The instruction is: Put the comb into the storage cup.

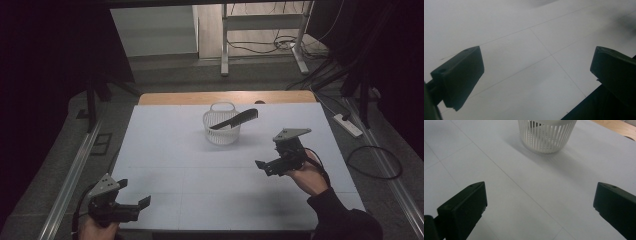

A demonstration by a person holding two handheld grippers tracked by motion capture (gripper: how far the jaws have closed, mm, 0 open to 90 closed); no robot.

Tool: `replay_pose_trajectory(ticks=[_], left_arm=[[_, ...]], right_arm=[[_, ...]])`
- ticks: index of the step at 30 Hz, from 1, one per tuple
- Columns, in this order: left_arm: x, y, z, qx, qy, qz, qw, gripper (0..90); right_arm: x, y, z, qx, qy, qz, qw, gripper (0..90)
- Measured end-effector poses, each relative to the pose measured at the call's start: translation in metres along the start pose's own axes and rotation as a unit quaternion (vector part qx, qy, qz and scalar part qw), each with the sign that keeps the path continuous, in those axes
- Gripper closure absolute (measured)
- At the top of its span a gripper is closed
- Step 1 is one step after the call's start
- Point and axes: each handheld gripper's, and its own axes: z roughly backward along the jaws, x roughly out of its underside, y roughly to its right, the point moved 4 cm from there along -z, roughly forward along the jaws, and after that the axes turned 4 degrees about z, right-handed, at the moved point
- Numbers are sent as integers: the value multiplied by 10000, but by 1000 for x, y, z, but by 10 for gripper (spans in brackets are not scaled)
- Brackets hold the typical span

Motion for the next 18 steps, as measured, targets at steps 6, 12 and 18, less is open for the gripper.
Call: replay_pose_trajectory(ticks=[6, 12, 18], left_arm=[[0, 0, 0, 29, -1, 18, 10000, 0], [0, 0, 0, 16, -5, 29, 10000, 0], [0, -1, 0, 14, -4, 62, 10000, 0]], right_arm=[[7, -3, 8, 53, 19, 2, 10000, 0], [14, -6, 14, 91, 36, -46, 9999, 0], [23, -8, 19, 136, 19, -71, 9999, 0]])
